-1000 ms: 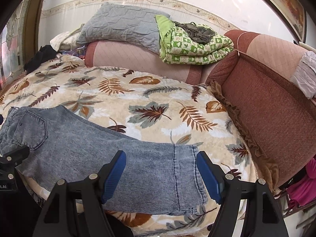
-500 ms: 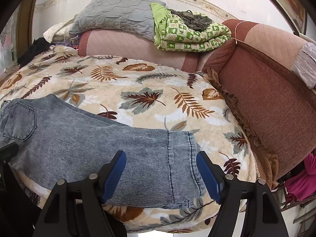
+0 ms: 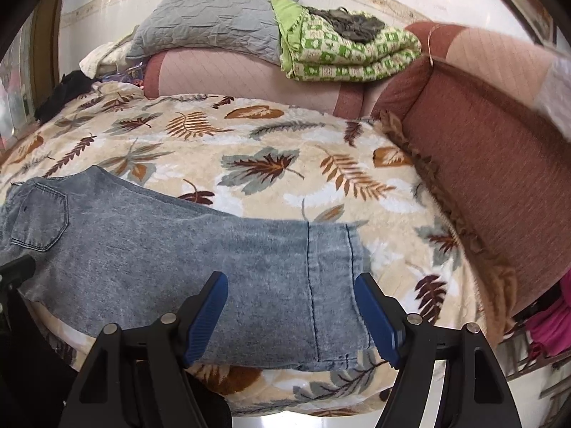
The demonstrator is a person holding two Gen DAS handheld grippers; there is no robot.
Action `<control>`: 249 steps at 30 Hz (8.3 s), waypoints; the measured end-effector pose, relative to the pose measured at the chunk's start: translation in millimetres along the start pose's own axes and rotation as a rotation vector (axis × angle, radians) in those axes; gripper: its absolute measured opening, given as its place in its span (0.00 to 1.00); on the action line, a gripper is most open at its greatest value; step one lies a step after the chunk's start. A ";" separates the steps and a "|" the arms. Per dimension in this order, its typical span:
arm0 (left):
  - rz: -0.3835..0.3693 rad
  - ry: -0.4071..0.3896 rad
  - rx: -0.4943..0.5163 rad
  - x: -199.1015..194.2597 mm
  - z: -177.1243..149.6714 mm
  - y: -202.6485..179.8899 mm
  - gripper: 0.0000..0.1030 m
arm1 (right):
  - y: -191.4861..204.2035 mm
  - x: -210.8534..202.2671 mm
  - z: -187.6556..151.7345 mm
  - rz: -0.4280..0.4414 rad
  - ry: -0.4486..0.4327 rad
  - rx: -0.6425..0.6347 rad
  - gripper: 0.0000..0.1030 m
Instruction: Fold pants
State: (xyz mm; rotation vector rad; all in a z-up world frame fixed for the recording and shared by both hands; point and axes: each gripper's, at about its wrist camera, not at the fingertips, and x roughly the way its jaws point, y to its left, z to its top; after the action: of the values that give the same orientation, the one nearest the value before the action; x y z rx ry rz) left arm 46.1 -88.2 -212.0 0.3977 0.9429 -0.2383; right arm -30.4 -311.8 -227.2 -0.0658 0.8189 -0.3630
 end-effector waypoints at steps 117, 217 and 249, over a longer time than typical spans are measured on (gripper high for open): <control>0.036 0.159 -0.086 107.5 -3.3 48.2 1.00 | 67.5 88.2 5.8 0.666 0.225 0.371 0.48; -0.268 0.046 -0.624 66.9 -41.3 272.5 0.14 | 112.5 65.1 -26.2 0.940 0.013 0.291 0.58; -0.203 0.228 -0.743 116.2 -96.4 279.1 0.28 | 113.0 67.1 -25.2 0.938 0.020 0.304 0.58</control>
State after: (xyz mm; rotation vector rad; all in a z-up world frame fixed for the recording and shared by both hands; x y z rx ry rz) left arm 143.9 202.1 -294.8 -0.3644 1.2216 -0.0139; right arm 26.1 -226.8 -313.7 0.5919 0.7226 0.4028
